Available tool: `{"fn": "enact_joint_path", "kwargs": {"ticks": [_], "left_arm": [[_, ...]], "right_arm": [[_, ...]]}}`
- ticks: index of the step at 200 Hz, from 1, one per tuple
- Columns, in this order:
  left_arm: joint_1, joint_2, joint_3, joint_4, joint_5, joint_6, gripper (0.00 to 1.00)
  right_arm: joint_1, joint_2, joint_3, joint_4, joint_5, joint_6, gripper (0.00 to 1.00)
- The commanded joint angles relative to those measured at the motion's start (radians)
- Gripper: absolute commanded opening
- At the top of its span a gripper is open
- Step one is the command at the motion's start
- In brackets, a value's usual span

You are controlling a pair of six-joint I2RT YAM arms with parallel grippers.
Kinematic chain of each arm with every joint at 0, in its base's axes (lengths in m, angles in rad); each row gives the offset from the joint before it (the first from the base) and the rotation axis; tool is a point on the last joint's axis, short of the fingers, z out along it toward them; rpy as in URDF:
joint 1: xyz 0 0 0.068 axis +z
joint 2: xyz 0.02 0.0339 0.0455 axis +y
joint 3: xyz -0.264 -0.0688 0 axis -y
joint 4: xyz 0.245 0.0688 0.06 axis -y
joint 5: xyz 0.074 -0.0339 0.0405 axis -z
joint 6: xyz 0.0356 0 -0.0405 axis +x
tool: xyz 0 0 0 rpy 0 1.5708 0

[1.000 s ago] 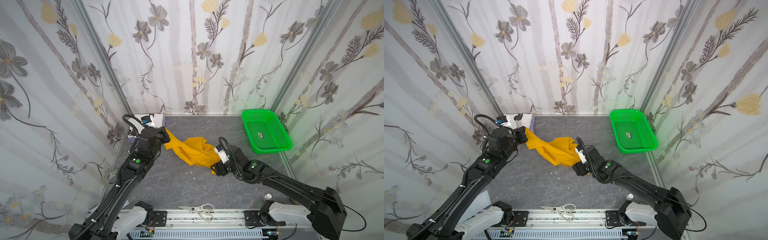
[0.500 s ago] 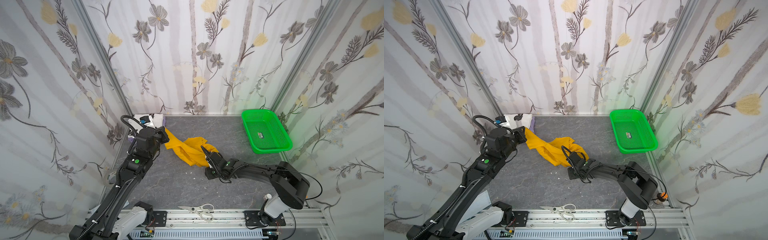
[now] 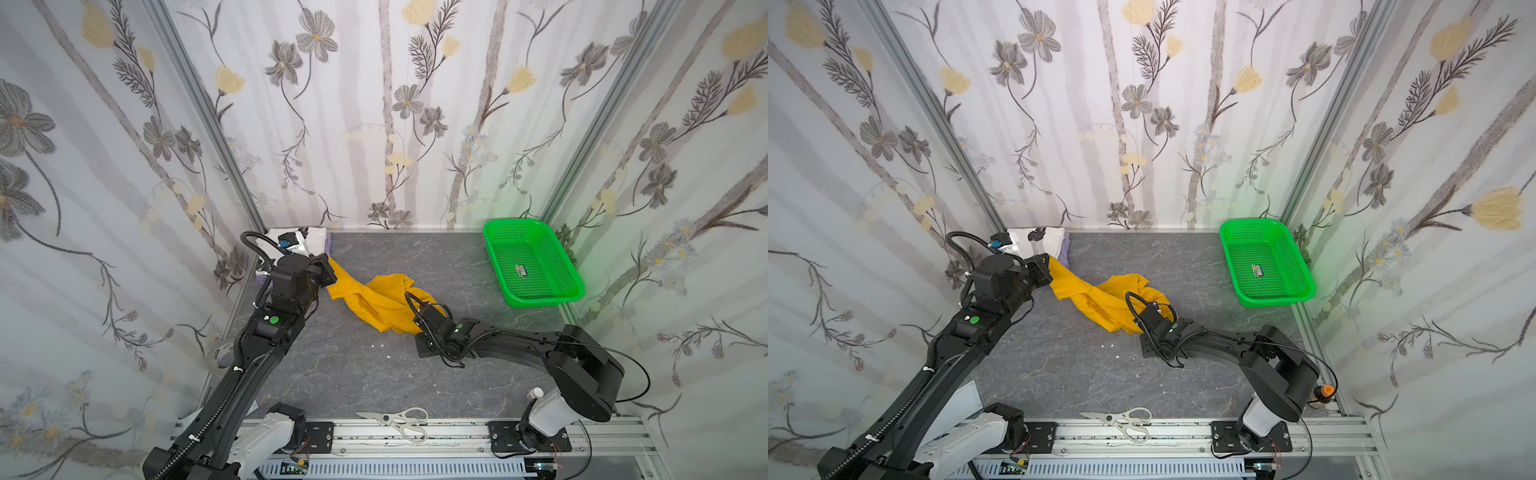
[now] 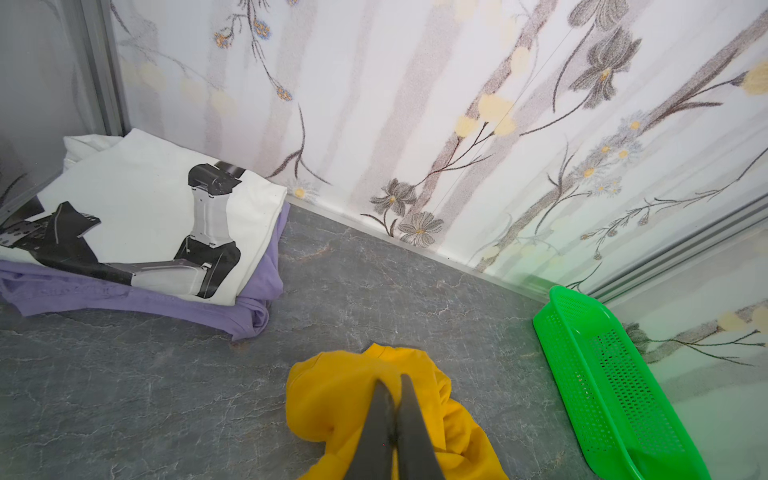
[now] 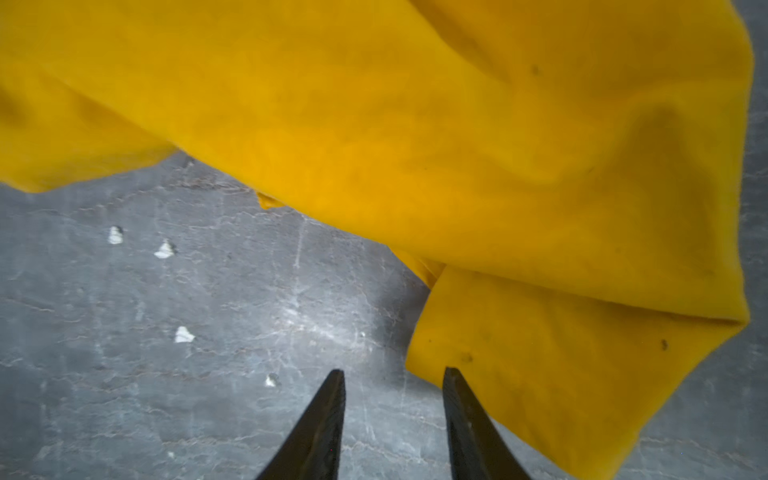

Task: Fold and stack the t-shirts
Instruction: 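Grasp two edges of the crumpled yellow t-shirt with both grippers, then lift the yellow t-shirt high and spread it between both grippers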

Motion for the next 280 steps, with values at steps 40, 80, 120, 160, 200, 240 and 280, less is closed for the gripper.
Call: {"fn": "enact_joint_path", "kwargs": {"ticks": [40, 80, 120, 160, 200, 240, 280], "left_arm": [[0.033, -0.025, -0.004, 0.038, 0.019, 0.0, 0.0], [0.039, -0.041, -0.015, 0.039, 0.02, -0.004, 0.0], [0.046, -0.052, -0.013, 0.025, 0.006, 0.009, 0.0], [0.065, -0.019, 0.098, -0.008, 0.023, 0.075, 0.0], [0.101, 0.08, 0.401, -0.098, 0.033, 0.181, 0.0], [0.188, 0.413, 1.026, -0.375, 0.273, 0.226, 0.0], [0.389, 0.643, 1.427, -0.403, 0.542, -0.038, 0.0]], "right_arm": [[-0.017, 0.093, 0.031, 0.005, 0.077, 0.053, 0.35], [-0.044, 0.155, 0.046, -0.003, 0.097, 0.055, 0.27], [-0.043, 0.141, 0.05, -0.048, 0.156, 0.051, 0.0], [-0.105, -0.164, 0.103, -0.225, 0.253, -0.057, 0.0], [-0.395, -0.394, 0.238, -0.271, 0.163, -0.305, 0.0], [-0.661, -0.323, 0.622, -0.285, 0.047, -0.493, 0.0], [-0.702, -0.144, 1.092, -0.362, -0.067, -0.601, 0.0]]}}
